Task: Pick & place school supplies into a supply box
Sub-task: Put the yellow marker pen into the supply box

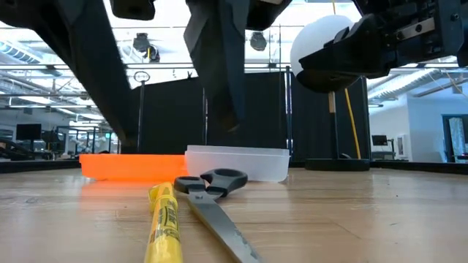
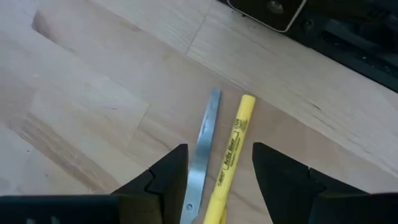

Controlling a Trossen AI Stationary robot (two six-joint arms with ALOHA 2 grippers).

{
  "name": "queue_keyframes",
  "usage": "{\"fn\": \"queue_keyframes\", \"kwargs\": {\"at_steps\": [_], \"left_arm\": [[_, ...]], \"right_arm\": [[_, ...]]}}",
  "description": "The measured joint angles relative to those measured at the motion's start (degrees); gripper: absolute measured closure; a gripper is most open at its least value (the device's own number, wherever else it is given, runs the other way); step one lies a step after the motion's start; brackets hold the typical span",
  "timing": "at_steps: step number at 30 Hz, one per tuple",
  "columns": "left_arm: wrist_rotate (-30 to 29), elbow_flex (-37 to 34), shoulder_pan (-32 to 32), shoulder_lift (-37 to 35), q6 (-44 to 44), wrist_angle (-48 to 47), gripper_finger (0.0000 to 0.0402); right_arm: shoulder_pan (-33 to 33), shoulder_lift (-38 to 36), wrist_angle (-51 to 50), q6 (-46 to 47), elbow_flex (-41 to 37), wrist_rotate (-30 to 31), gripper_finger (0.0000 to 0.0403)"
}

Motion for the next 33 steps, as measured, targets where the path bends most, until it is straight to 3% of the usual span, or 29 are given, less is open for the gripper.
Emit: {"fn": "queue_keyframes", "kwargs": {"at_steps": [25,33], "left_arm": [[2.0,0.0,1.3,4.2,3.5,-2.6,0.0215],[2.4,-2.9,1.3,4.5,7.6,-1.8,0.0215]], "right_arm": [[0.1,0.0,-2.4,2.0,0.0,-0.2,0.0402],[0.1,0.0,-3.5,2.0,0.0,-0.2,0.0402]]}}
